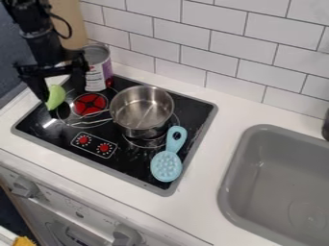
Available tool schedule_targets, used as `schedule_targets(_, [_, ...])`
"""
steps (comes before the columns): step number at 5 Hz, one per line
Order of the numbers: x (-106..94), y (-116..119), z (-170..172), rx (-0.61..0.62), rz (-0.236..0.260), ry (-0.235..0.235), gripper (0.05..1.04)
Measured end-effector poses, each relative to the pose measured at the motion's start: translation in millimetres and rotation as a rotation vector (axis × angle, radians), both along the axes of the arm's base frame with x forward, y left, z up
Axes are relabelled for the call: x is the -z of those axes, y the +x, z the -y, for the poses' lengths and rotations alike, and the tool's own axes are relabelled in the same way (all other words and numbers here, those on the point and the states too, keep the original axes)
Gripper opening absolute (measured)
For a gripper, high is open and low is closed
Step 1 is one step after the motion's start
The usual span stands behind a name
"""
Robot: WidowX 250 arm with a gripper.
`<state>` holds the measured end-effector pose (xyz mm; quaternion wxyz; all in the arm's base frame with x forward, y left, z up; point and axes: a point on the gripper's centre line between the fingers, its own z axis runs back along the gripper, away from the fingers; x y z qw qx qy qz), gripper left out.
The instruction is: Put the silver pan in the top right corner next to the stove
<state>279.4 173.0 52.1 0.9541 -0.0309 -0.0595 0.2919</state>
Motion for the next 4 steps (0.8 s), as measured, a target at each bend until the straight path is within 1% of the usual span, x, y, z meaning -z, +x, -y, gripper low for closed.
schedule_targets(1, [-7.3,-7.1,9.8,0.053,0.018,-0.013,1.000])
schedule_targets(2, [-11.0,-3.0,21.8,0.106,0.026,-0.033,1.000])
schedule_targets(3, [-10.8,8.3,36.0,0.159,0.059,-0.043,1.000])
schedule_targets(4, [7.8,17.5,50.6,0.196,0.025,-0.033,1.000])
